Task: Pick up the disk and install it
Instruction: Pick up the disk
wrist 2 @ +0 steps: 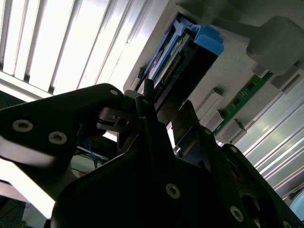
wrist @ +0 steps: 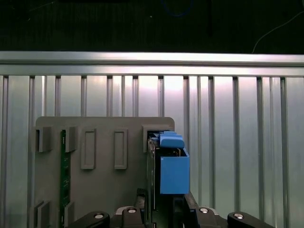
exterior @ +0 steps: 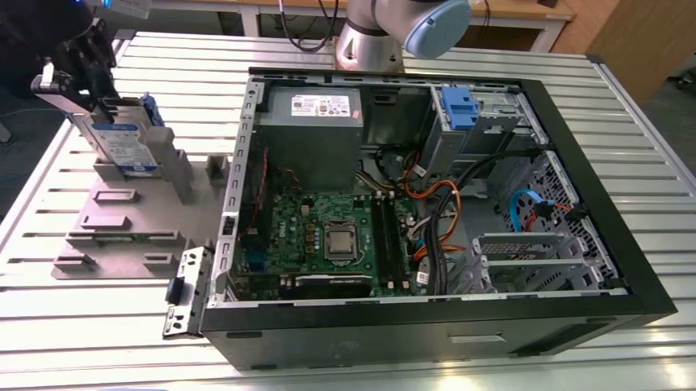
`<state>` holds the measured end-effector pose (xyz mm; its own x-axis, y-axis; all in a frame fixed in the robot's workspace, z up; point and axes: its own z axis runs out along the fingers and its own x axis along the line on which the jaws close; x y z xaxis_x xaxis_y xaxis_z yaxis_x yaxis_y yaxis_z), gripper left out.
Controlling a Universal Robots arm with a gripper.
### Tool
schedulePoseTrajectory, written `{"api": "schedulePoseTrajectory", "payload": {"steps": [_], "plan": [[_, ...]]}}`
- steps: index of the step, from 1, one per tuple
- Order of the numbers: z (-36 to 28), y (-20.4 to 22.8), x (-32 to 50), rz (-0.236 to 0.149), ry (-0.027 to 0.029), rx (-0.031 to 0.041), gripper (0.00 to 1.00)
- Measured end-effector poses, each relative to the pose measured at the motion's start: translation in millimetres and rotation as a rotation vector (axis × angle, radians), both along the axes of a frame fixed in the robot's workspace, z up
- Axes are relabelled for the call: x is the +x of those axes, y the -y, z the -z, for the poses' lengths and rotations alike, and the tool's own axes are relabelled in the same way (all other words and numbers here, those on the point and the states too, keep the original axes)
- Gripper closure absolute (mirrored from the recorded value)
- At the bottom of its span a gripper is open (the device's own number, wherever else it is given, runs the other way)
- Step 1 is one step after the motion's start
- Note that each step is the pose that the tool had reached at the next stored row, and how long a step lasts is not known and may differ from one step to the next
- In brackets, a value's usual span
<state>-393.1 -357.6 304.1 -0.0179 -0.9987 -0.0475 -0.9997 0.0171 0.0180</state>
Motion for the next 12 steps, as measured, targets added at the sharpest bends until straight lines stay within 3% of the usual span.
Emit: {"api": "schedulePoseTrajectory", "payload": {"steps": [6,12], "plan": [[-1.0,0.0,0.6,-0.010,0.0003,0.0002,0.58],[-1.1,0.0,8.6,-0.023,0.0000,0.0028,0.58]]}}
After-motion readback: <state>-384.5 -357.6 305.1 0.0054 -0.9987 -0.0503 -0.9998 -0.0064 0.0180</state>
